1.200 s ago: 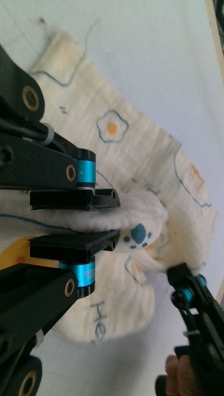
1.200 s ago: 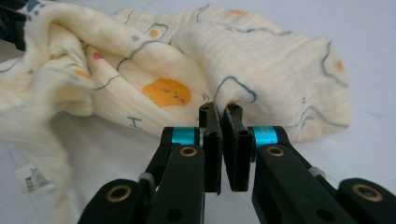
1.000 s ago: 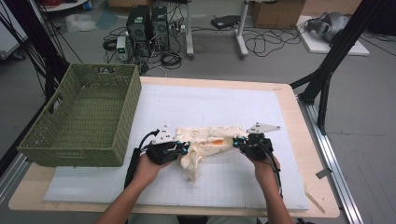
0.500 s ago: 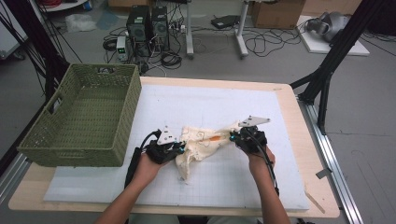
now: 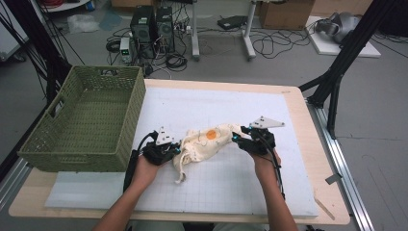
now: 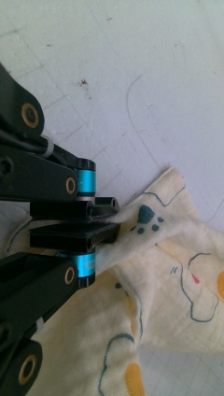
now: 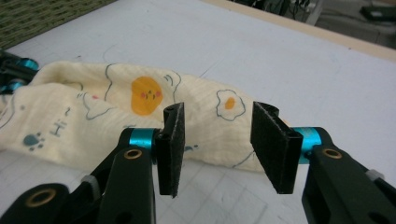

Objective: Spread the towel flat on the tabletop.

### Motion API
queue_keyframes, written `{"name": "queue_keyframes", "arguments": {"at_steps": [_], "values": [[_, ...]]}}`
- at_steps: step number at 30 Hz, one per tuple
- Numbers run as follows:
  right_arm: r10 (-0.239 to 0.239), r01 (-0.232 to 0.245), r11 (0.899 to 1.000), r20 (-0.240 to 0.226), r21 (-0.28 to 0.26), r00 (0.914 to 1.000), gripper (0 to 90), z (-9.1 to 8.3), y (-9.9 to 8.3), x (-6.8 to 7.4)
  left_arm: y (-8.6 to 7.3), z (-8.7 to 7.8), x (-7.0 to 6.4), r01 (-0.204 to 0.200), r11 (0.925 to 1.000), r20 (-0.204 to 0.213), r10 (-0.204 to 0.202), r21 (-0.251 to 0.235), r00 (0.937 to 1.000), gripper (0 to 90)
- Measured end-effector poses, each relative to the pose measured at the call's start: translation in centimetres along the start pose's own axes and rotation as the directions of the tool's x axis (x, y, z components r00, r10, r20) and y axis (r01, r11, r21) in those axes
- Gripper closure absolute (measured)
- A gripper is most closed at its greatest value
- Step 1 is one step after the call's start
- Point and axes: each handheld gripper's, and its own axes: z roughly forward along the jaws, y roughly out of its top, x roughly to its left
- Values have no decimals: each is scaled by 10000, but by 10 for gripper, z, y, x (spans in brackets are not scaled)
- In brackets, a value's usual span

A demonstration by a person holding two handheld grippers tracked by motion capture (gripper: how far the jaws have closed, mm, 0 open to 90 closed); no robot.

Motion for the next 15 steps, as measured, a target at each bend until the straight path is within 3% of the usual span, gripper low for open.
{"name": "queue_keyframes", "arguments": {"at_steps": [4, 8, 15], "values": [[-261, 268, 9988, -199, 399, 9995, 620, -6, -17, 0, 0, 0, 1, 76, 9999, 22, -75, -99, 10000, 858], [-98, 138, 9971, -542, 750, 9985, 616, 5, -28, 5, 1, -2, 0, 51, 9997, 71, -50, -219, 10000, 858], [-556, 796, 9871, -1695, 1386, 9840, 580, 41, -28, 38, 1, -2, 0, 82, 9996, 162, -78, -254, 9998, 858]]}}
